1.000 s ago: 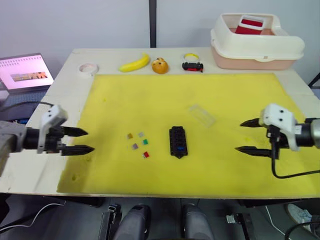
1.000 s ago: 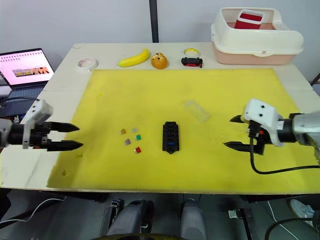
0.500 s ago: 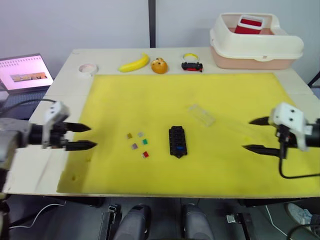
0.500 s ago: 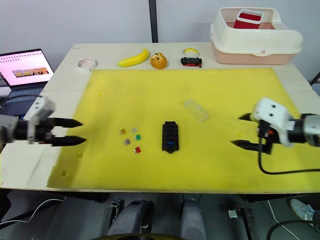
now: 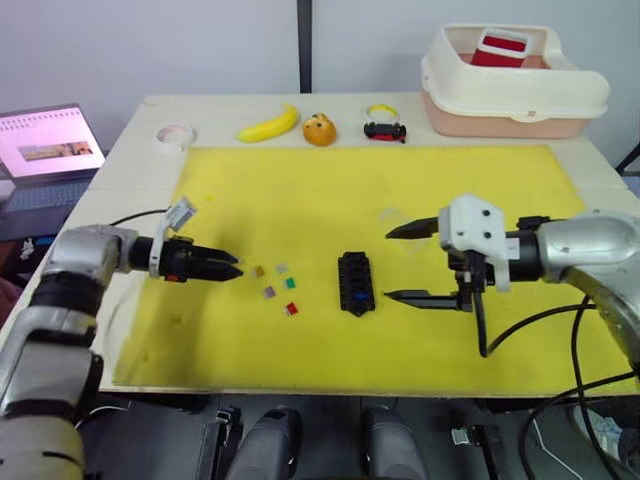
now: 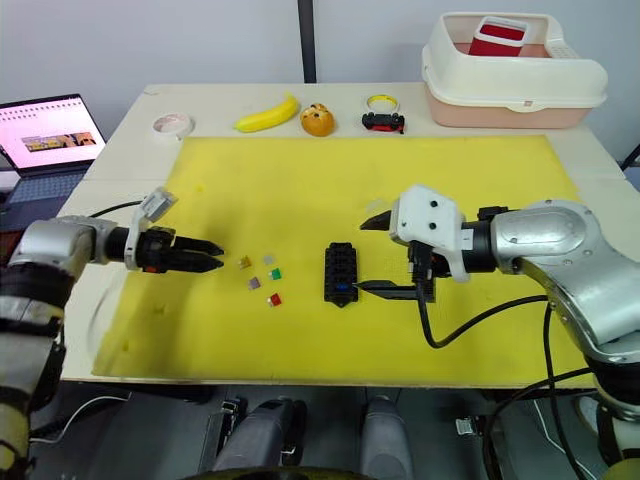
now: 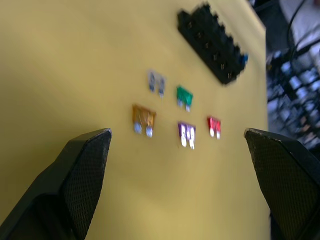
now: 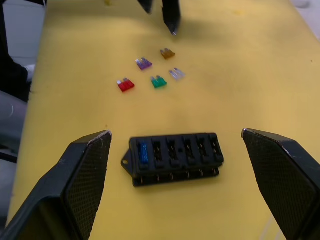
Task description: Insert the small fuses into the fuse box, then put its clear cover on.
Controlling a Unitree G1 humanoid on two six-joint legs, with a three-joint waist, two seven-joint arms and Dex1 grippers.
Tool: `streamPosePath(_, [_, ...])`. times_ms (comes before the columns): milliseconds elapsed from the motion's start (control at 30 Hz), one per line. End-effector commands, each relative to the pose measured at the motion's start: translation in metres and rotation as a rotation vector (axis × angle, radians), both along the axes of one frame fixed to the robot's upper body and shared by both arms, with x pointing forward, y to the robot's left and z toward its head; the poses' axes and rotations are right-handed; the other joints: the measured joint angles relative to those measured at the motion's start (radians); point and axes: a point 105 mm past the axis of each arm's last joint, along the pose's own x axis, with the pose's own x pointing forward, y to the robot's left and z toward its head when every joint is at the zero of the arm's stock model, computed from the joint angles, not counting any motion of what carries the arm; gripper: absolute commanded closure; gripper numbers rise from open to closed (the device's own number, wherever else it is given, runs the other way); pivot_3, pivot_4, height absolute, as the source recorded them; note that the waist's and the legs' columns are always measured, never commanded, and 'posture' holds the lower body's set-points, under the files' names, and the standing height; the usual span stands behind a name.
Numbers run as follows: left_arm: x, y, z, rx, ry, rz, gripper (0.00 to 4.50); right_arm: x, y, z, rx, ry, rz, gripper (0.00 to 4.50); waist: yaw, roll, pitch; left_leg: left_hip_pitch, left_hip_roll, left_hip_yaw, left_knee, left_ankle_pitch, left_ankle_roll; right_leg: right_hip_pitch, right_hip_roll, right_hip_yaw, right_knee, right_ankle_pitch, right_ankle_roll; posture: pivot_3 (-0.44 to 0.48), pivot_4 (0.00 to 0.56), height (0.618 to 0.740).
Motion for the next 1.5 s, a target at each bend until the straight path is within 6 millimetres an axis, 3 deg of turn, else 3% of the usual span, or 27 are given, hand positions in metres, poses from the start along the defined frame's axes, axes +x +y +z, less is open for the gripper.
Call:
streamPosePath(33, [0.004, -0.002, -0.003, -0.004, 0.051, 0.014, 0.0, -0.005, 0.008, 0.009, 0.006, -0.044, 0.023, 0.07, -0.002, 0.0, 0.0, 0.0, 0.0, 0.0, 0.0, 0.0, 0.0, 0.0, 0.0, 0.0, 0.0, 0.0, 0.0, 0.0, 0.15, 0.74])
streamPosePath(567, [-0.004, -0.021, -0.027, 0.001, 0.157, -0.051, 0.0, -0.009, 0.016, 0.006, -0.002, -0.037, 0.03, 0.07, -0.001, 0.0, 0.0, 0.0, 0.0, 0.0, 0.0, 0.0, 0.0, -0.001, 0.0, 0.0, 0.001, 0.0, 0.0, 0.0, 0.15, 0.74])
streamPosePath(1067, [-0.009, -0.027, -0.041, 0.024, 0.165, -0.094, 0.0, -0.007, 0.016, 0.002, -0.017, -0.034, 0.017, 0.07, 0.0, 0.0, 0.0, 0.0, 0.0, 0.0, 0.0, 0.0, 0.0, 0.0, 0.0, 0.0, 0.001, 0.0, 0.0, 0.0, 0.15, 0.74])
streamPosePath(1167, [-0.006, -0.025, -0.045, 0.034, 0.162, -0.076, 0.82, -0.007, 0.016, 0.002, -0.018, -0.035, 0.016, 0.0, 0.001, 0.0, -0.001, 0.0, 0.0, 0.0, 0.0, 0.0, 0.0, 0.0, 0.0, 0.0, 0.001, 0.0, 0.0, 0.0, 0.15, 0.74])
streamPosePath(1267, [-0.005, -0.022, -0.05, 0.042, 0.17, -0.054, 2.22, -0.006, 0.016, 0.001, -0.021, -0.038, 0.013, 0.0, -0.002, 0.0, -0.001, 0.0, -0.001, 0.0, 0.001, 0.0, 0.0, 0.0, 0.0, 0.0, 0.001, 0.0, 0.0, 0.0, 0.15, 0.74])
streamPosePath(1500, [-0.002, -0.015, -0.055, 0.029, 0.188, 0.002, 2.22, -0.006, 0.016, 0.0, -0.025, -0.039, 0.008, 0.0, -0.001, 0.0, -0.001, 0.0, -0.001, 0.001, 0.001, 0.0, 0.0, 0.0, 0.0, 0.0, 0.001, 0.0, 0.0, 0.0, 0.15, 0.74])
